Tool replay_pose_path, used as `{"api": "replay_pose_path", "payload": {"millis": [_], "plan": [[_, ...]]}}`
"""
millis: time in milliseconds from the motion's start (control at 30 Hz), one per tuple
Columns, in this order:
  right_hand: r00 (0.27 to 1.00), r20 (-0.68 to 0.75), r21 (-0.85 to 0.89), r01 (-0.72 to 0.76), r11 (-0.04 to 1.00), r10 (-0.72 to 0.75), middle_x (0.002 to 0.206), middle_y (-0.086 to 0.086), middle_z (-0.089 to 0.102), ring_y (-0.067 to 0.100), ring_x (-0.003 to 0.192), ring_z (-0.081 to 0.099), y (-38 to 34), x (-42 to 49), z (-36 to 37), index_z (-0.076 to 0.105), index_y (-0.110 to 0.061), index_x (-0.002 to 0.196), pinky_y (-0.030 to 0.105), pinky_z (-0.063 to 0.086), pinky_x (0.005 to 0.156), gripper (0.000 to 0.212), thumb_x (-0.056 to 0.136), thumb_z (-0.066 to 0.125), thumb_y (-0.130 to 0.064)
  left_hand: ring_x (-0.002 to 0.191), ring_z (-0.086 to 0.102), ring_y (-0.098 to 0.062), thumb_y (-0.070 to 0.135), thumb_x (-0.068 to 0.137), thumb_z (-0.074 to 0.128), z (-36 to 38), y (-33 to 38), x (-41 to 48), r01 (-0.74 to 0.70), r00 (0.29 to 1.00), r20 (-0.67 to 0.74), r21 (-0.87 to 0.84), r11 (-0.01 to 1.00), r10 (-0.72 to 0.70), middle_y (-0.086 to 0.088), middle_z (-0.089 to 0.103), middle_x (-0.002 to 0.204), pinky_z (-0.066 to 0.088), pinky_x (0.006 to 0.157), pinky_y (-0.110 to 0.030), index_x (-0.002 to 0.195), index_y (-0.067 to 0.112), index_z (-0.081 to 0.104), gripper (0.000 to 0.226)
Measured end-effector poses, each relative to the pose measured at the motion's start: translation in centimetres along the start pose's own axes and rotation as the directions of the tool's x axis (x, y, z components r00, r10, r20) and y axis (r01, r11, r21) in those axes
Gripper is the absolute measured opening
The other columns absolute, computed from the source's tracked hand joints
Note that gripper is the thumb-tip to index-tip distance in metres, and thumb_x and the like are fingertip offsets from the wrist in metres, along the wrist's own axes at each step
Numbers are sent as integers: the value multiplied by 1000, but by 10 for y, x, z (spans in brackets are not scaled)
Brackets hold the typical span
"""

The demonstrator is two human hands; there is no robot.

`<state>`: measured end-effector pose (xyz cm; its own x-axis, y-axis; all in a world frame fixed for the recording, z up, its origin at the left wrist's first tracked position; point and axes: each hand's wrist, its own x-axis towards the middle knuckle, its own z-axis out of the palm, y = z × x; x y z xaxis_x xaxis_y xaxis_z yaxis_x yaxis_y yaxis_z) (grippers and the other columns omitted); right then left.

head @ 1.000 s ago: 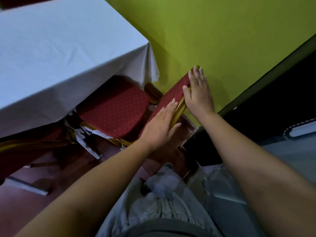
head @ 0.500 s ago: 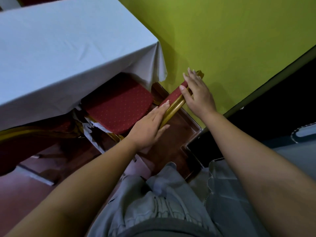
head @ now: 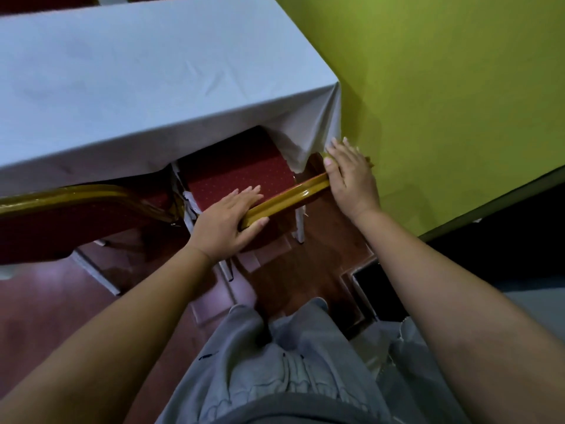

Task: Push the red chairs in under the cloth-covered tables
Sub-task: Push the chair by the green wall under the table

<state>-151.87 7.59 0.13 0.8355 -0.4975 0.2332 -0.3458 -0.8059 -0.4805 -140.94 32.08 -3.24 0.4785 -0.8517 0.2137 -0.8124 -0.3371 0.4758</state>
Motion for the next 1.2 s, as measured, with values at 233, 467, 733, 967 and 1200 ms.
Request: {"api": "replay_pose_path", "payload": {"millis": [233, 467, 733, 967, 1200], "plan": [[1000, -20, 7, -8, 1000, 8, 141, 9, 52, 24, 138, 38, 1, 0, 3, 55, -8, 134, 40, 18, 119, 52, 99, 31, -38, 83, 67, -21, 63, 86, 48, 2, 20, 2, 206, 977, -45, -64, 976, -209, 1, 72, 97, 52, 71, -36, 126, 25, 59, 55], [998, -56, 32, 10, 999, -8, 146, 8, 47, 21, 140, 36, 13, -12, -3, 52, -9, 136, 37, 19, 119, 56, 98, 25, -40, 79, 68, -18, 59, 89, 50, 14, 39, -6, 169, 981, -92, -25, 985, -171, 0, 72, 95, 50, 63, -31, 124, 20, 61, 53], [997, -75, 25, 25, 999, -23, 148, 10, 43, 25, 143, 30, 15, -18, -6, 51, -7, 137, 40, 19, 119, 61, 97, 20, -41, 77, 68, -23, 61, 87, 49, 13, 42, -4, 100, 994, -46, 32, 994, -98, -4, 73, 94, 46, 61, -29, 126, 18, 60, 59], [998, -58, 8, 38, 999, -37, 150, 7, 41, 21, 144, 27, -21, -16, 19, 46, -9, 141, 33, 13, 120, 61, 99, 18, -44, 69, 69, -27, 77, 83, 24, -10, -1, -19, 77, 991, -121, 109, 991, -63, -6, 73, 84, 43, 57, -26, 115, 14, 65, 82], [994, 6, 7, 112, 994, -112, 153, 5, 37, 17, 145, 23, -50, -10, 40, 40, -10, 145, 32, 12, 120, 64, 100, 18, -50, 122, 58, -24, 79, 80, 31, -27, -43, -32, 222, 966, -159, 112, 969, -203, -2, 53, 141, 51, 93, -39, 135, 16, 54, 87]]}}
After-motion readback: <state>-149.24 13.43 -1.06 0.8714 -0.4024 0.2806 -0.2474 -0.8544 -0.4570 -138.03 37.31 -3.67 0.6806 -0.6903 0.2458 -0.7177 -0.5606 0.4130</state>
